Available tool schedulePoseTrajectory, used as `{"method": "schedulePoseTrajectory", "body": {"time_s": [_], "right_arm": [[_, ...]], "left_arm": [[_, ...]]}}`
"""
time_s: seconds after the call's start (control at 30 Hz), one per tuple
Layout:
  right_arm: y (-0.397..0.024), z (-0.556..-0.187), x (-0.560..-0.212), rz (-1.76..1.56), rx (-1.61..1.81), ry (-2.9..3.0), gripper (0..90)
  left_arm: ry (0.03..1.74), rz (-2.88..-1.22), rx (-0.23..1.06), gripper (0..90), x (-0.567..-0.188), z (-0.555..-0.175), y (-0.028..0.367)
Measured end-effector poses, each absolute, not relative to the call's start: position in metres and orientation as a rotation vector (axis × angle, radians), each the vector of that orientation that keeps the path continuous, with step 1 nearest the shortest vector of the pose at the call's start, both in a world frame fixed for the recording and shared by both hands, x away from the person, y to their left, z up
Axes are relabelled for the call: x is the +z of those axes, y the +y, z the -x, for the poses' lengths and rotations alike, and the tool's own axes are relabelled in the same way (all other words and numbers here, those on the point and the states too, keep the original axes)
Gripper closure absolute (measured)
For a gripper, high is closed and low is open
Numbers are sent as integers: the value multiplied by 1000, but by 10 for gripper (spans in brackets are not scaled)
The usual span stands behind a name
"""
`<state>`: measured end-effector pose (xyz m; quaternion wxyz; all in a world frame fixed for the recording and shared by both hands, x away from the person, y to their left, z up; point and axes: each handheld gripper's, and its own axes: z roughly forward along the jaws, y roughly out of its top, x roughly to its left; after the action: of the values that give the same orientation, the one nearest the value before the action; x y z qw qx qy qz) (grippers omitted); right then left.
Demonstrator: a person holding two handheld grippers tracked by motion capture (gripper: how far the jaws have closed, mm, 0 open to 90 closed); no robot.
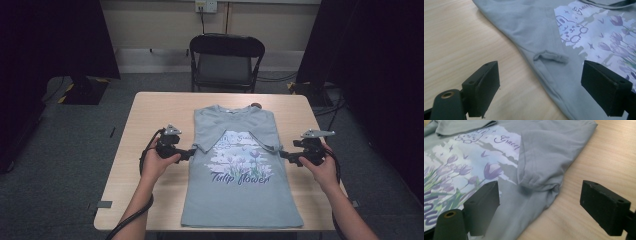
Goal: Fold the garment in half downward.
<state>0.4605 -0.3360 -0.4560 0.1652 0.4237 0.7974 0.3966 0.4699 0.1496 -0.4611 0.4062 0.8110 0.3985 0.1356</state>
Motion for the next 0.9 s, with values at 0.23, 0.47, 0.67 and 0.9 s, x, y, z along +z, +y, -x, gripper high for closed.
{"method": "schedulePoseTrajectory", "body": {"time_s": [0.23,0.47,0.67,0.9], "right_arm": [[-334,-477,-460,-1265,1128,2235,194],[-328,-493,-461,-1302,1114,2207,244],[-318,-508,-466,-1309,1080,2205,264],[-311,-523,-475,-1362,1073,2184,272]], "left_arm": [[1023,-2052,343,150,-463,-490,135],[1064,-2074,355,153,-468,-509,124],[1105,-2063,372,156,-473,-523,118],[1183,-2041,390,166,-482,-537,116]]}}
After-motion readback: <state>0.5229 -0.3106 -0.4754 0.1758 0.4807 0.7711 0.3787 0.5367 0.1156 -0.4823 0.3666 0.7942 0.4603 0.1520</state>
